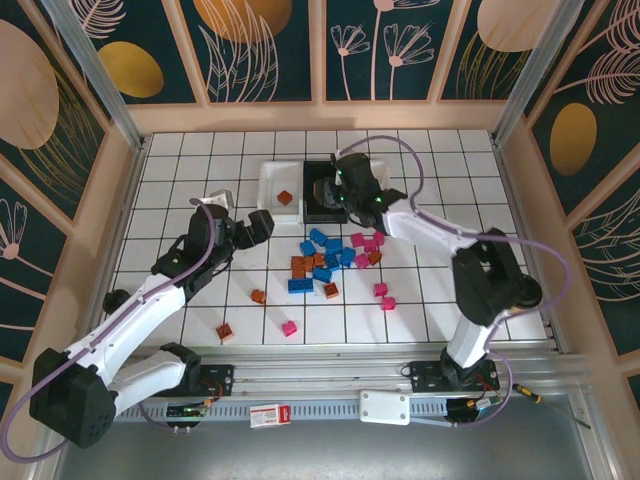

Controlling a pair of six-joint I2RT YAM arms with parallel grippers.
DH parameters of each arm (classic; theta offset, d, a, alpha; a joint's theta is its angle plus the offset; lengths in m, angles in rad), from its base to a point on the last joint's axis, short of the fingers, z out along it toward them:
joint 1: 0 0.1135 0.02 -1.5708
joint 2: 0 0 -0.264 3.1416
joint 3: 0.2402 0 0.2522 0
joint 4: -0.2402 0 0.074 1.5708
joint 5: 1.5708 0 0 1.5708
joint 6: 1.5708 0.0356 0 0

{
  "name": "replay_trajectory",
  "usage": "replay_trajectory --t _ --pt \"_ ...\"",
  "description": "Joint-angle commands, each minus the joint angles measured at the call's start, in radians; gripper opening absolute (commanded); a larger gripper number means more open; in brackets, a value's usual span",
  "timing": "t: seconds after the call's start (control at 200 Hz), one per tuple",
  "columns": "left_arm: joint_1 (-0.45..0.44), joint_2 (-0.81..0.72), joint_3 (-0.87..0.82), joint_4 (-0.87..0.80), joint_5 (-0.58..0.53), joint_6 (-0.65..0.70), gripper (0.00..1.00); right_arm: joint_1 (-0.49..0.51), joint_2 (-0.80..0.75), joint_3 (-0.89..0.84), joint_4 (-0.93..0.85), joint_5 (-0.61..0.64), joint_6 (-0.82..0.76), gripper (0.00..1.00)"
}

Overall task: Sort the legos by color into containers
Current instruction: Place the lego in the container.

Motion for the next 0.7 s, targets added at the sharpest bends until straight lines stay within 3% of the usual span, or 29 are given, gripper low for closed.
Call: replay_trajectory --t 0.0,0.14,0.26,0.32,0.48,0.696 --pt "0.002 -0.036 -0.041 -0.030 -0.021 -0.029 0.99 -0.016 0.132 0.127 -0.054 0.035 -0.028 0.31" --pt "0.003 -0.056 -0.074 -0.028 -0.014 -0.048 0.99 -0.032 0.253 0.262 -0.095 0.069 -0.016 0.38" --pt "0.002 -0.058 -0.090 -0.029 -0.001 -0.060 0.99 -0.035 0.292 0.310 -0.106 0.068 -0.005 0.62" --pt "0.002 -0.059 -0.096 -0.032 0.004 -0.061 0.99 -0.034 0.290 0.313 -0.105 0.068 0.001 0.68" --pt "0.002 -0.065 -0.103 -0.053 -0.002 -0.071 0.99 -0.028 0.203 0.244 -0.076 0.063 0.009 0.71" --pt "0.002 -0.058 -0.159 -0.087 0.059 -0.093 0.97 0.033 -0.007 -0.039 0.018 0.072 0.024 0.71"
